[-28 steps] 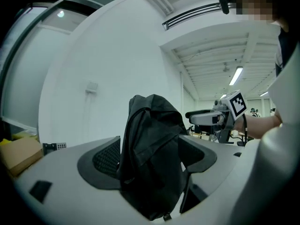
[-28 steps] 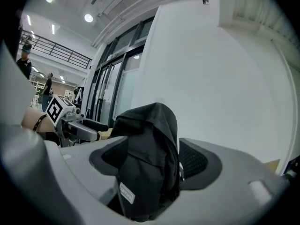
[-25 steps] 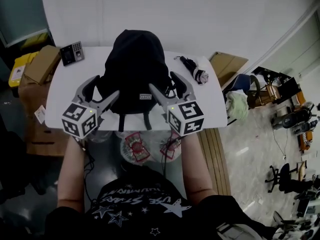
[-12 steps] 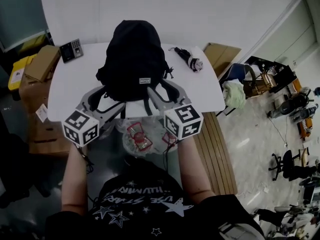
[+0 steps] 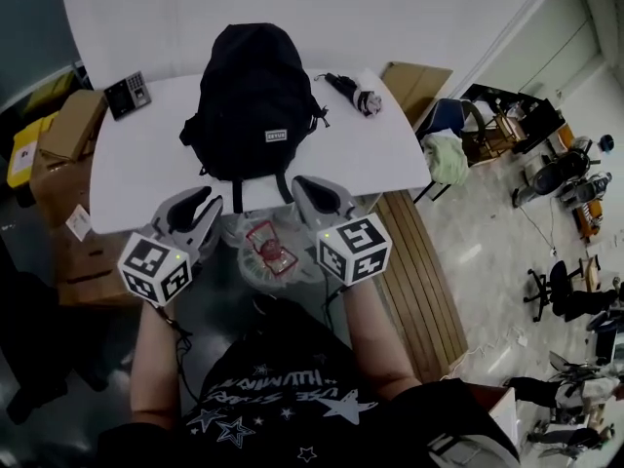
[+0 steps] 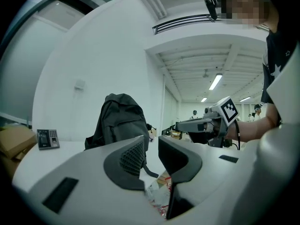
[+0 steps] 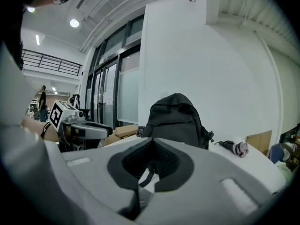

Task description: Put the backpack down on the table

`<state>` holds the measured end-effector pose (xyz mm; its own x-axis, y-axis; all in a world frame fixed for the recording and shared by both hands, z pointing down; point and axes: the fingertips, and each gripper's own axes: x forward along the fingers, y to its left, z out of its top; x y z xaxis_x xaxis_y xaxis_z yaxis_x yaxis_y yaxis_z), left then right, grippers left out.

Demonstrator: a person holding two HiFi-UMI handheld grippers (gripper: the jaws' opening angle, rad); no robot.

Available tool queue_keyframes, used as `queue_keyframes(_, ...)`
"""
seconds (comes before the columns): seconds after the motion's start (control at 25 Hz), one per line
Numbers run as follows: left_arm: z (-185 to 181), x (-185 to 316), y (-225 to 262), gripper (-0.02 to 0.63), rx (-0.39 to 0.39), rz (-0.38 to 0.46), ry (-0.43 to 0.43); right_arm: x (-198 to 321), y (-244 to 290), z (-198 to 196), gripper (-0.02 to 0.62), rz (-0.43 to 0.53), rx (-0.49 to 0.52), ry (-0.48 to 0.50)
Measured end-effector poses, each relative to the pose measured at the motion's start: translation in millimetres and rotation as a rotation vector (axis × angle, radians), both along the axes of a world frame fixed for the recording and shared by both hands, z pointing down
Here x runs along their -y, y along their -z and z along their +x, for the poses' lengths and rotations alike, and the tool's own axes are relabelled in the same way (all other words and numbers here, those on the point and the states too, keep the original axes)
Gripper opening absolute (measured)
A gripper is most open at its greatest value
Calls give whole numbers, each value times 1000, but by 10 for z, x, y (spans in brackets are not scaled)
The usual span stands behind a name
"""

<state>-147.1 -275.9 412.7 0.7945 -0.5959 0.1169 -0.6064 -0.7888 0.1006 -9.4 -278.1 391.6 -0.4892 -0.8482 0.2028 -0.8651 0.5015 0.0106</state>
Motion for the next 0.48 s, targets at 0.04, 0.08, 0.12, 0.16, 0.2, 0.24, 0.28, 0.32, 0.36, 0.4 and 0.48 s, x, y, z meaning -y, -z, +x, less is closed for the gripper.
queue_keyframes(0.04, 7, -39, -19, 92, -8, -12, -8, -30, 1, -4, 0, -4, 0, 2)
queue_keyframes(0.08, 21, -83, -34, 91, -12, -22, -18, -53, 3, -8, 0, -6, 0, 4)
queue_keyframes(0.12, 34, -126, -45, 91, -12, -27, -26, -71, 7, -15, 0, -7, 0, 6)
queue_keyframes(0.16, 40, -159, -50, 88, -9, -26, -27, -87, 12, -28, 0, -4, 0, 9)
queue_keyframes(0.2, 36, -176, -51, 58, -5, -21, -21, -102, 18, -48, 0, 5, -2, 13)
queue_keyframes(0.24, 27, -176, -54, 52, -5, -16, -10, -117, 21, -74, 0, 16, -8, 20)
queue_keyframes(0.28, 19, -164, -60, 52, -8, -16, 1, -134, 11, -104, 0, 25, -24, 29)
queue_keyframes(0.32, 15, -149, -67, 52, -12, -20, 11, -151, -14, -132, 0, 27, -47, 40)
queue_keyframes(0.36, 19, -140, -73, 52, -14, -27, 19, -169, -51, -148, 0, 22, -75, 51)
queue_keyframes(0.4, 31, -141, -75, 52, -13, -33, 28, -191, -88, -150, 0, 13, -97, 60)
queue_keyframes(0.48, 80, -172, -69, 28, -6, -38, 49, -242, -130, -102, 0, -6, -112, 75)
